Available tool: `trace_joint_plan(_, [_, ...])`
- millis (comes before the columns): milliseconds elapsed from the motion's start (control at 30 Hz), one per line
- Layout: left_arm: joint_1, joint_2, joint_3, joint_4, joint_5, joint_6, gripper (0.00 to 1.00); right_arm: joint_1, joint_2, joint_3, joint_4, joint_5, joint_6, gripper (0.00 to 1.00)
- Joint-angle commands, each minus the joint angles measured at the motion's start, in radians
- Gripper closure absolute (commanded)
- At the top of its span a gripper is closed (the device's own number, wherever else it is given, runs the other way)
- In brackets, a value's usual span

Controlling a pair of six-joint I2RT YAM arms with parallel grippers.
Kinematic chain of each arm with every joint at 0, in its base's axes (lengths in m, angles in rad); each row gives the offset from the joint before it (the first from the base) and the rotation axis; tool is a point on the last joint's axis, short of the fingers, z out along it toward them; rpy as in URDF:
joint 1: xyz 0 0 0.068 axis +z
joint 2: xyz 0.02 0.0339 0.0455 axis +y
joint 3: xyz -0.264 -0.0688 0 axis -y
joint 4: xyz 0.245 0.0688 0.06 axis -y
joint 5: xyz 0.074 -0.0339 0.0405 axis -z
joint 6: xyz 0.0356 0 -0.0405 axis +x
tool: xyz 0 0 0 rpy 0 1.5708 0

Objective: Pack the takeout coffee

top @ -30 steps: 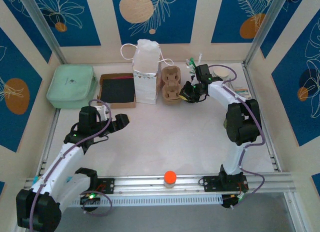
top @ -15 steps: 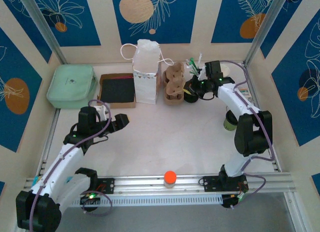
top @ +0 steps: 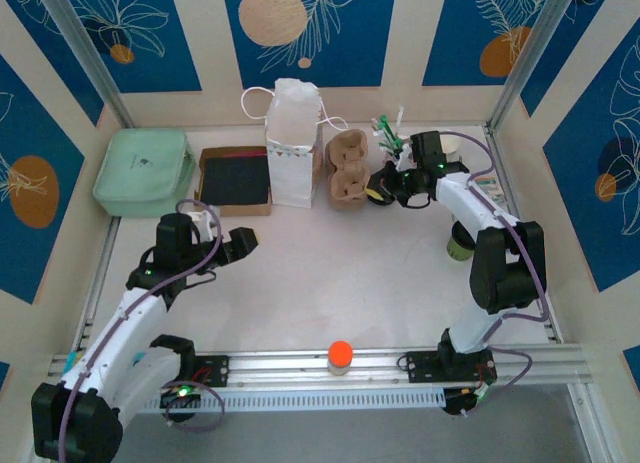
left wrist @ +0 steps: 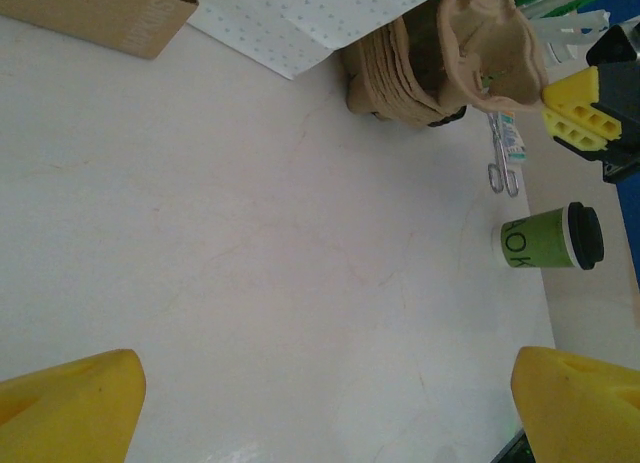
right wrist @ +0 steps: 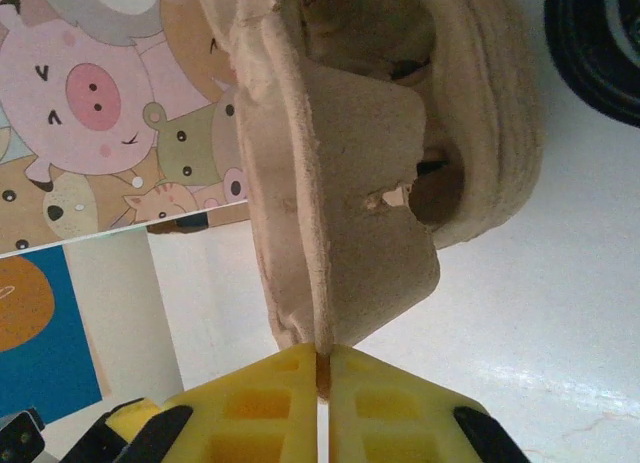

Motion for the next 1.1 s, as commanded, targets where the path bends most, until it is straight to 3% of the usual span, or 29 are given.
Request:
trace_joint_plan(0, [0.012, -0.012, -0.002, -0.017, 0.025, -0.004, 0.06, -0.009, 0.018, 0.009, -0.062, -0.006, -0.037, 0.87])
trace_joint_plan(533, [0.013, 0.020, 0.011, 0.003, 0.029, -0.008, 0.06, 0.038, 0.006, 0.112, -0.214, 0.186, -0.127, 0.62])
trace_joint_plan(833, [0.013, 0.022, 0.012, -0.007, 0.014, 0.003, 0.06, 0.129, -0.021, 0.276, -0.367, 0.492, -0.179, 0.51])
trace_joint_plan(1067, [0.014, 0.012, 0.014, -0.022, 0.000, 0.006, 0.06, 0.200, 0.104, 0.498, -0.485, 0.621, -0.231, 0.43])
